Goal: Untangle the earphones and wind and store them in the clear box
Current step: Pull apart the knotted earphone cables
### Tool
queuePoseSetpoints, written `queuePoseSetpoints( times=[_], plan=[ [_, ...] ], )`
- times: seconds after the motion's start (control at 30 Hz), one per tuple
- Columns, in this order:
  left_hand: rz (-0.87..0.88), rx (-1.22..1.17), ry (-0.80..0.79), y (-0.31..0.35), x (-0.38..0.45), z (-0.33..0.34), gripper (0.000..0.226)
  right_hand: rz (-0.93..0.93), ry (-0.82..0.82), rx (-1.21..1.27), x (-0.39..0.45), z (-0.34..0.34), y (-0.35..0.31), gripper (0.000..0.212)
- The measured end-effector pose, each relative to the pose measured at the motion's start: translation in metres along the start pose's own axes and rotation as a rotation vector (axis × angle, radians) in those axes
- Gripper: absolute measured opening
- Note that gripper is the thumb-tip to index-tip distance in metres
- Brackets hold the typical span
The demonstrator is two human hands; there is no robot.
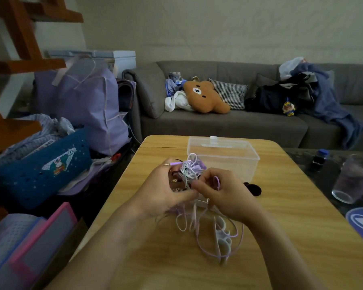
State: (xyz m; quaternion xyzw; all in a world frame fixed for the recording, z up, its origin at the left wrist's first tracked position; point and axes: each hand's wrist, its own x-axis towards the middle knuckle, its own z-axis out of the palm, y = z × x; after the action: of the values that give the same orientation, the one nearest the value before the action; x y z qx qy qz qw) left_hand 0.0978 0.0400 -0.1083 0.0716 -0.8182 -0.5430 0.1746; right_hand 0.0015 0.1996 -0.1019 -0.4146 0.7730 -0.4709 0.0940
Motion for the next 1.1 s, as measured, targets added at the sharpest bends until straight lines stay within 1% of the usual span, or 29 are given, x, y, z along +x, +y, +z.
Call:
queuePoseSetpoints(
  times=[0.07,0.13,0.3,0.43,0.57,0.67,0.73,0.77,0.8,0.83,0.9,0.93,1.0,1.1],
  plan=[
    [-0.013,0.002,0.04,0.0,0.001,-0.005,0.038,0.002,0.014,-0.039,0.0,0.0,0.0,0.02],
    [-0.016,0.0,0.14,-0.004,0.004,-0.007,0.029,0.014,0.002,-0.09,0.0,-0.001,0.0,0.02],
    [-0.028,0.068,0.317,-0.014,0.01,-0.01,0.028,0.03,-0.054,-0.194,0.002,-0.001,-0.003,0.013],
    [0.012,0.258,0.491,-0.023,0.013,-0.017,0.032,-0.016,0.024,-0.078,0.001,-0.007,-0.007,0.014],
    [-0.02,0.315,0.577,-0.021,0.013,-0.021,0.032,-0.025,0.114,0.051,-0.001,-0.017,-0.008,0.013],
    [-0.041,0.419,0.578,-0.013,0.009,-0.016,0.031,0.002,0.195,0.095,-0.001,-0.019,-0.007,0.013],
    [-0.044,0.556,0.529,-0.007,0.006,-0.009,0.038,0.016,0.206,0.109,-0.001,-0.016,-0.006,0.013],
    [-0.017,0.604,0.509,-0.003,0.004,-0.005,0.044,0.011,0.197,0.103,-0.001,-0.015,-0.007,0.012],
    [0.055,0.63,0.501,0.0,0.003,-0.001,0.05,-0.005,0.186,0.093,-0.001,-0.013,-0.007,0.012],
    [0.164,0.645,0.502,0.005,0.001,0.004,0.052,-0.025,0.173,0.081,-0.002,-0.011,-0.008,0.012],
    [0.352,0.662,0.465,0.01,0.001,0.013,0.051,-0.058,0.141,0.066,-0.002,-0.007,-0.011,0.012],
    [0.399,0.643,0.429,0.009,0.001,0.017,0.049,-0.068,0.135,0.069,-0.002,-0.006,-0.012,0.011],
    [0.432,0.59,0.368,0.005,0.001,0.023,0.037,-0.084,0.156,0.102,-0.003,-0.004,-0.014,0.013],
    [0.376,0.52,0.343,-0.002,0.001,0.028,0.016,-0.121,0.227,0.123,-0.006,-0.006,-0.019,0.018]
  ],
)
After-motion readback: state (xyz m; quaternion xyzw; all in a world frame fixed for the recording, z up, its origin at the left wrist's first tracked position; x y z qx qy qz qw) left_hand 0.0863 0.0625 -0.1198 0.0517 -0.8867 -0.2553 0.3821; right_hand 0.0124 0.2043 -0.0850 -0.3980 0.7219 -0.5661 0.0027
